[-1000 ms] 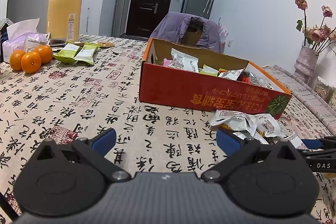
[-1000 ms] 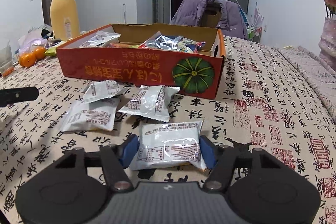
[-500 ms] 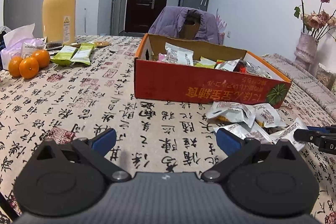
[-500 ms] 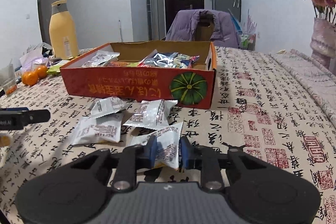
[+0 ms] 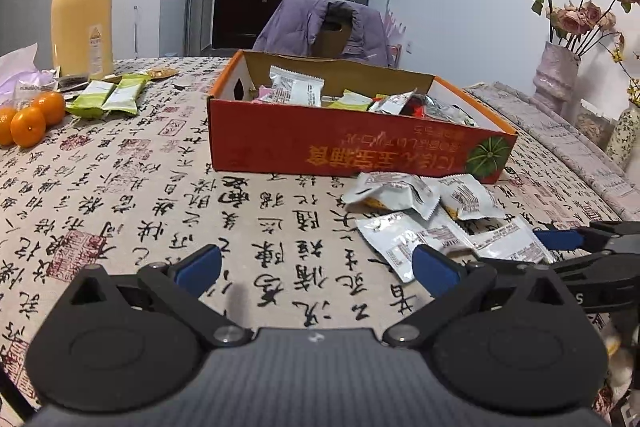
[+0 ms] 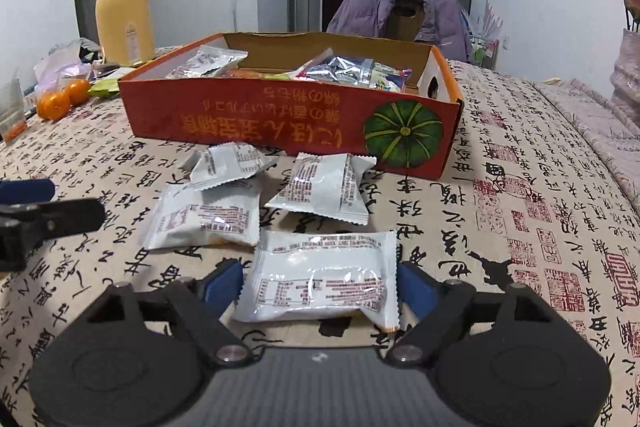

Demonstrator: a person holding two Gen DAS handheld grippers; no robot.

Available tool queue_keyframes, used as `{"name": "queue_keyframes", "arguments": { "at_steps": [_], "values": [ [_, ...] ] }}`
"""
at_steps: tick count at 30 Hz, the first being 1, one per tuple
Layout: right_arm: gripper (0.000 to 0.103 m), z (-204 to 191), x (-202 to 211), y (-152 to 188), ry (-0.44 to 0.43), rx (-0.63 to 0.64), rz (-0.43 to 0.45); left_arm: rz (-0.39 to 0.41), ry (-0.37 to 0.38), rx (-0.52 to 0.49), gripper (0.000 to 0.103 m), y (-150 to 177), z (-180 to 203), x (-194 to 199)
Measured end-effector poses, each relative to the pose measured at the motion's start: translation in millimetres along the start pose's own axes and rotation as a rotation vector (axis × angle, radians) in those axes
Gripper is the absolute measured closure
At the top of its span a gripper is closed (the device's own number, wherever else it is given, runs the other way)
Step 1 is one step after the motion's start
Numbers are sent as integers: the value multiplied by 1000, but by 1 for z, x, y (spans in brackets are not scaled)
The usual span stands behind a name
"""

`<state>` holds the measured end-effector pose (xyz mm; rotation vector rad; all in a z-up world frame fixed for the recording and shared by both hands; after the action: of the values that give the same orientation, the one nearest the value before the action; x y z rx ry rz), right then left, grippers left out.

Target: Organize snacks

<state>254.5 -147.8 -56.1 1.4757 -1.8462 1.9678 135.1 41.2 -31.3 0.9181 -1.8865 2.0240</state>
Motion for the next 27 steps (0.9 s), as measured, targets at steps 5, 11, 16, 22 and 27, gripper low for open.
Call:
{"name": "queue_keyframes", "arguments": {
  "at_steps": [5,11,16,22,27],
  "values": [
    [37,-10,4,4,-7,45,15,-7,17,5,0,2,0,4],
    [44,-21,8,10,13,97,46,-21,20,9,0,5,-2,6],
    [47,-23,11,13,16,97,63,-26,14,14,0,6,-6,8],
    [52,-19,18,14,6,66,91,-36,5,21,0,6,-9,7],
    [55,-17,24,15,-1,55,110,-34,8,13,0,7,-6,9]
  ]
}}
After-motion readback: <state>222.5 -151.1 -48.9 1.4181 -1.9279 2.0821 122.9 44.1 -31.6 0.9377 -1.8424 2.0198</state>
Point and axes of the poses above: each gripper's, at about its wrist camera, not at the fingertips, and x roughly against the way its jaws point, z to its right, y to its underside, the point moved 1 cm from there along -x, roughly the way its jaws point, and after that the axes turned 15 degrees about -y, right-handed, at the moved point
